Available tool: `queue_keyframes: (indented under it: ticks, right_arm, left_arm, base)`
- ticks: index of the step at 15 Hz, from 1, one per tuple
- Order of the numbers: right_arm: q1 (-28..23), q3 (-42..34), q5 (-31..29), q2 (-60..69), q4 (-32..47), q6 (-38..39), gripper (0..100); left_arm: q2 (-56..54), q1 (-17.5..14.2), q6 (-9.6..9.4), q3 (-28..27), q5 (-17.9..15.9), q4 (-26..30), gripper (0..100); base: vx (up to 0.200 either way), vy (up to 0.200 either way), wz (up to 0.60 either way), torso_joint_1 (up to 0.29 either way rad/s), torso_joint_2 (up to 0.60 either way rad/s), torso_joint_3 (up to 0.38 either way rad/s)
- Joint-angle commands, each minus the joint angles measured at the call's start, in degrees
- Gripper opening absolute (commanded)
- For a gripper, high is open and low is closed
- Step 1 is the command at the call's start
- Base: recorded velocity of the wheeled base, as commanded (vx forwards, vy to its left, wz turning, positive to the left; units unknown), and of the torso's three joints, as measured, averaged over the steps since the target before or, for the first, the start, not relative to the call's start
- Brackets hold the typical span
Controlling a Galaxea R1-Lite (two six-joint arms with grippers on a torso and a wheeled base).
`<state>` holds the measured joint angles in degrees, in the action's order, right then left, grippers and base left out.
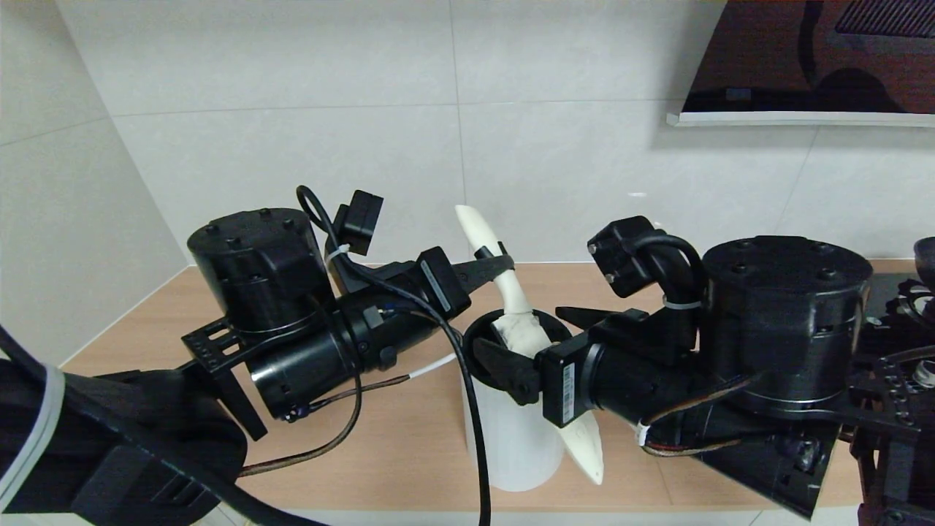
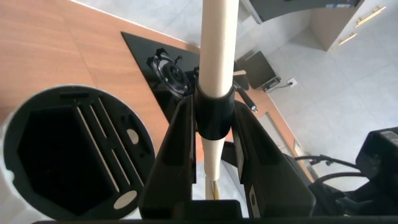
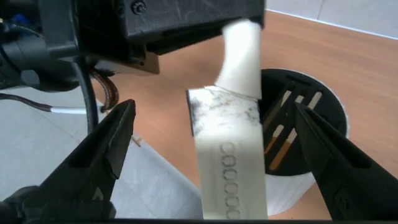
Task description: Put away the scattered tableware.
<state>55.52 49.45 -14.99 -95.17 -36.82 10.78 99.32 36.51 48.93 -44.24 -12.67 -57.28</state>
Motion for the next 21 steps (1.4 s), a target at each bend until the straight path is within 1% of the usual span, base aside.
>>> queue_keyframes:
  ticks: [1, 3, 4, 5, 6, 7, 8, 9, 11, 12, 13, 14, 15, 16, 17, 18, 19, 20, 21]
  right_arm:
    - [-2.96, -0.05, -0.12, 3.59, 0.60, -0.32, 100]
    - [-6.65, 0.39, 0.49, 6.14, 1.40, -0.32, 100]
    - [-6.65, 0.39, 0.49, 6.14, 1.40, -0.32, 100]
    - [-11.13, 1.97, 0.67, 8.51, 3.68, -0.41, 100]
    - [-12.80, 2.50, 0.84, 8.86, 4.30, -0.41, 100]
    - [-13.86, 2.67, 1.28, 8.86, 4.47, -0.41, 100]
    - [-15.26, 2.94, 3.22, 8.42, 4.56, -0.32, 100]
    - [-16.14, 2.85, 4.18, 8.07, 4.56, -0.32, 100]
    - [-17.11, 2.76, 4.27, 7.54, 4.56, -0.32, 100]
    - [-17.28, 2.76, 4.27, 7.54, 4.56, -0.32, 100]
    - [-17.28, 2.76, 4.27, 7.54, 4.56, -0.32, 100]
    - [-17.72, 2.67, 4.36, 7.37, 4.56, -0.32, 100]
    - [-17.72, 2.50, 4.36, 7.02, 4.56, -0.41, 100]
    - [-17.72, 2.50, 4.36, 7.02, 4.56, -0.41, 100]
    - [-17.81, 2.59, 4.36, 6.84, 4.56, -0.41, 100]
    - [-17.90, 2.59, 4.36, 6.67, 4.56, -0.41, 100]
    - [-17.90, 2.59, 4.27, 6.67, 4.56, -0.41, 100]
    - [-17.90, 2.50, 4.27, 6.75, 4.56, -0.41, 100]
    - [-17.90, 2.41, 4.36, 6.84, 4.56, -0.41, 100]
  left_arm:
    - [-2.81, -1.00, -0.24, -0.32, -0.08, 0.42, 0]
    - [-6.06, -2.23, -0.33, -1.90, 0.01, 3.58, 0]
    - [-6.06, -2.23, -0.33, -1.90, 0.01, 3.58, 0]
    - [-10.99, -3.64, -0.51, -7.88, 2.65, 15.36, 0]
    - [-12.13, -3.64, -1.65, -10.08, 4.93, 18.70, 0]
    - [-12.57, -3.64, -3.23, -11.13, 6.43, 20.02, 0]
    - [-12.74, -3.38, -6.31, -12.80, 8.80, 20.90, 0]
    - [-12.57, -3.20, -9.21, -14.12, 9.85, 20.98, 0]
    - [-10.90, -1.18, -16.06, -17.46, 13.63, 21.16, 0]
    - [-10.72, 0.32, -19.49, -17.72, 16.97, 21.34, 0]
    - [-10.64, 1.90, -21.77, -17.02, 20.75, 21.60, 0]
    - [-10.81, 4.45, -26.52, -14.91, 28.05, 21.78, 0]
    - [-10.55, 7.17, -31.27, -14.03, 33.41, 21.25, 0]
    - [-10.46, 7.43, -31.53, -14.03, 33.76, 21.25, 0]
    - [-8.88, 11.57, -35.75, -15.09, 41.05, 20.11, 0]
    - [-6.33, 12.27, -37.60, -17.37, 43.43, 19.14, 0]
    - [-4.22, 12.62, -37.95, -17.37, 47.65, 17.91, 0]
    - [-2.11, 12.62, -38.39, -17.46, 51.16, 16.24, 0]
    - [-1.41, 12.62, -39.18, -17.11, 52.22, 14.57, 0]
  base:
    - [0.000, 0.000, 0.00, 0.000, 0.00, 0.000]
    - [0.000, 0.000, 0.00, 0.000, 0.00, 0.000]
    - [0.000, 0.000, 0.00, 0.000, 0.00, 0.000]
    - [0.000, 0.000, 0.00, 0.000, 0.00, 0.000]
    - [0.000, 0.000, 0.00, 0.000, 0.00, 0.000]
    - [0.000, 0.000, 0.00, 0.000, 0.00, 0.000]
    - [0.000, 0.000, 0.00, 0.000, 0.00, 0.000]
    - [0.000, 0.000, 0.00, 0.000, 0.00, 0.000]
    - [0.000, 0.000, 0.00, 0.000, 0.00, 0.000]
    - [0.000, 0.000, 0.00, 0.000, 0.00, 0.000]
    - [0.000, 0.000, 0.00, 0.000, 0.00, 0.000]
    - [0.000, 0.000, 0.00, 0.000, 0.00, 0.000]
    - [0.000, 0.000, 0.00, 0.000, 0.00, 0.000]
    - [0.000, 0.000, 0.00, 0.000, 0.00, 0.000]
    - [0.000, 0.000, 0.00, 0.000, 0.00, 0.000]
    - [0.000, 0.000, 0.00, 0.000, 0.00, 0.000]
    - [0.000, 0.000, 0.00, 0.000, 0.00, 0.000]
    - [0.000, 0.000, 0.00, 0.000, 0.00, 0.000]
    - [0.000, 0.000, 0.00, 0.000, 0.00, 0.000]
